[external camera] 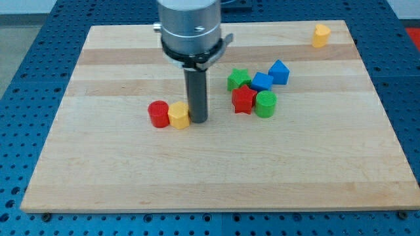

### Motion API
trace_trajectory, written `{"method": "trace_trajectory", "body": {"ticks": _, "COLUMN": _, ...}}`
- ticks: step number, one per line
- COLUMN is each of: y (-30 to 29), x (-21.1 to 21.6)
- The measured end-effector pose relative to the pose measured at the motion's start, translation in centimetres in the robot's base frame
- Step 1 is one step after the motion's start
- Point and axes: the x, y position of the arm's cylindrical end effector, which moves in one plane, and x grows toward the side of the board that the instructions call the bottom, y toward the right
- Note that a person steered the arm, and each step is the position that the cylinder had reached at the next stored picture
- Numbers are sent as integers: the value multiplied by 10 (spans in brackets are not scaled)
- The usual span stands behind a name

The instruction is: Move the yellow hexagon to below the right to the red circle

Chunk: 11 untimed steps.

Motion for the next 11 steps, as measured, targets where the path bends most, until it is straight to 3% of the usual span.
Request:
{"method": "trace_trajectory", "body": {"ticks": 3, "y": -19, "x": -37}}
{"method": "trace_trajectory", "body": {"ticks": 4, "y": -40, "x": -31}}
{"method": "trace_trajectory", "body": {"ticks": 7, "y": -53, "x": 45}}
{"method": "trace_trajectory", "body": {"ticks": 10, "y": -26, "x": 48}}
{"method": "trace_trajectory", "body": {"ticks": 11, "y": -20, "x": 72}}
